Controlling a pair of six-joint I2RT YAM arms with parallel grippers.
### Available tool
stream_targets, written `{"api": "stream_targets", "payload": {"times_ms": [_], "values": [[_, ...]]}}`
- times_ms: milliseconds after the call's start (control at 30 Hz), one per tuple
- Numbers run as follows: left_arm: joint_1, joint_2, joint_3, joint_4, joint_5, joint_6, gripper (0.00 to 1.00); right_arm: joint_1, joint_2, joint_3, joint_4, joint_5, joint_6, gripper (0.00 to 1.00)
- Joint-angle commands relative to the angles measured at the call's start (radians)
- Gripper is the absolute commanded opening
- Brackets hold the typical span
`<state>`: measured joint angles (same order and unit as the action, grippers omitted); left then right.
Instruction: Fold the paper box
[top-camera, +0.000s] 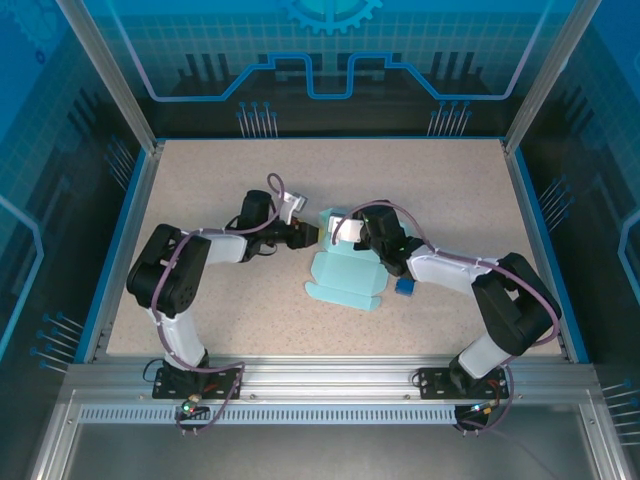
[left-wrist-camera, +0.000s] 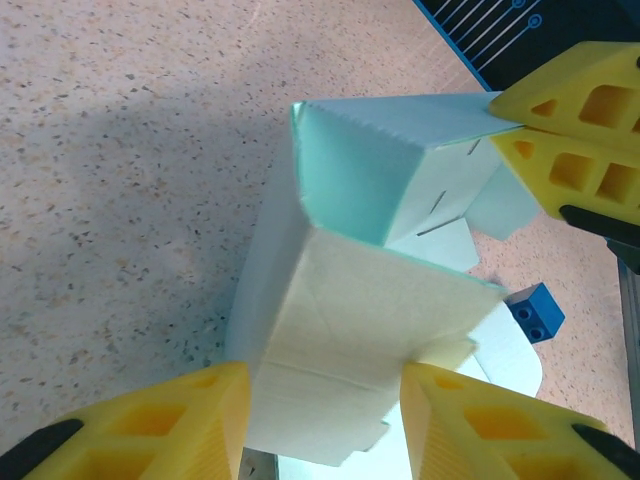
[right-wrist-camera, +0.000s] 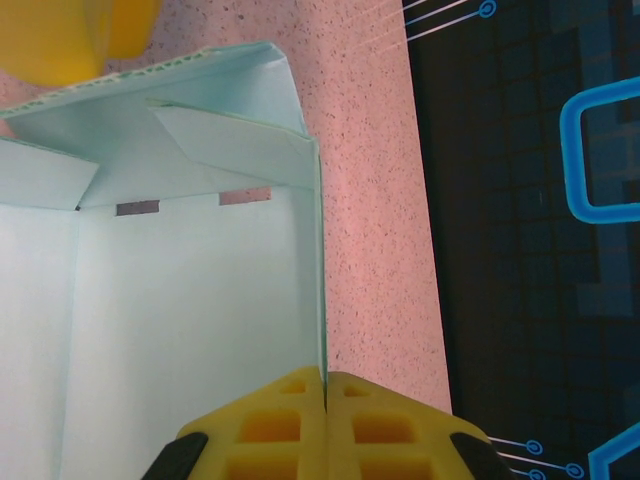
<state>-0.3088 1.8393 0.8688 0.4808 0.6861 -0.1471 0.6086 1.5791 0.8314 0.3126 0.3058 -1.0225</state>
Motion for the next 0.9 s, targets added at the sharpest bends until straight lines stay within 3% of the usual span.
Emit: {"api": "stream_targets", "payload": {"times_ms": [0, 867], "values": [[-0.017, 0.026, 0.009, 0.034, 0.043, 0.054, 0.45, 0.012, -0.028, -0.024, 0.053, -0.002, -0.037, 0.00], [-0.047, 0.078, -0.017, 0.152, 0.036, 0.074, 0.43, 0.046, -0.051, -0.112, 0.165, 0.028, -0.030, 0.00]]}}
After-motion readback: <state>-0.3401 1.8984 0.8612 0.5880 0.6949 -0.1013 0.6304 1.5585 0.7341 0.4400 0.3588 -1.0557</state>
